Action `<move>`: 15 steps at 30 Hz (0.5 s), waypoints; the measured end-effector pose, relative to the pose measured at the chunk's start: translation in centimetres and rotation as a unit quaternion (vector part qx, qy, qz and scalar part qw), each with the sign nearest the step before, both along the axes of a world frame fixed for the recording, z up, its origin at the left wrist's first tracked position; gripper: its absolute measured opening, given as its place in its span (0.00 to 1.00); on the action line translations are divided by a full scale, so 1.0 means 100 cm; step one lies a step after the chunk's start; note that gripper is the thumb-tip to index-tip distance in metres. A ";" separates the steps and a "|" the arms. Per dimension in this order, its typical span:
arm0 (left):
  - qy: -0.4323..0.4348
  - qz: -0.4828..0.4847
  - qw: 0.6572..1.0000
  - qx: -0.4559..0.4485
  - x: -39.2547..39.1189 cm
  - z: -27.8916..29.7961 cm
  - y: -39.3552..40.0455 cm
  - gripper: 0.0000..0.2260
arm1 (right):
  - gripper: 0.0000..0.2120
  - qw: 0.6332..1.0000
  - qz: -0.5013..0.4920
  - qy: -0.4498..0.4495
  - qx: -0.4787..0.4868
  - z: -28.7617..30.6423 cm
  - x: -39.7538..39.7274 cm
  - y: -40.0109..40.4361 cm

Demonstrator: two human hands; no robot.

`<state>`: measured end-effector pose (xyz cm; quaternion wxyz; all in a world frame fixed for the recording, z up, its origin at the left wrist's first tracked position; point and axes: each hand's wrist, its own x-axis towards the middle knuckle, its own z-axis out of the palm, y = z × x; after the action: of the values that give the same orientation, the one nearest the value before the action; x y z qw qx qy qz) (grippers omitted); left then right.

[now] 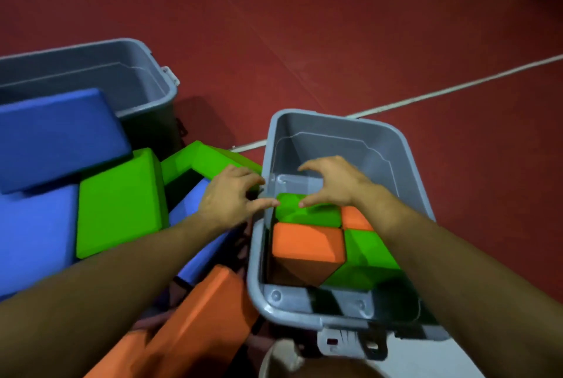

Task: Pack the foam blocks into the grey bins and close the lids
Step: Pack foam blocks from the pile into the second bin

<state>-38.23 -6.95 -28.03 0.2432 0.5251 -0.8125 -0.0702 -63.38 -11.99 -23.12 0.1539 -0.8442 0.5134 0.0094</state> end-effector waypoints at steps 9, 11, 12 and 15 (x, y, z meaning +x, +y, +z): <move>-0.136 0.081 0.985 0.075 0.160 0.026 0.039 0.43 | 0.44 0.992 0.082 0.072 -0.057 0.031 0.186 -0.035; -0.186 0.098 0.970 0.122 0.184 0.024 0.050 0.46 | 0.44 0.991 0.076 0.098 -0.047 0.025 0.215 -0.039; -0.202 0.108 0.963 0.140 0.193 0.022 0.054 0.47 | 0.45 0.990 0.069 0.111 -0.042 0.020 0.227 -0.040; -0.207 0.132 0.955 0.165 0.211 0.011 0.062 0.47 | 0.45 0.990 0.039 0.129 -0.032 -0.004 0.252 -0.040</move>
<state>-17.09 -0.71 -26.98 -0.0135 0.6637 -0.7454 -0.0606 -38.16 -15.97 -23.55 0.0589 -0.8600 0.4954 0.1075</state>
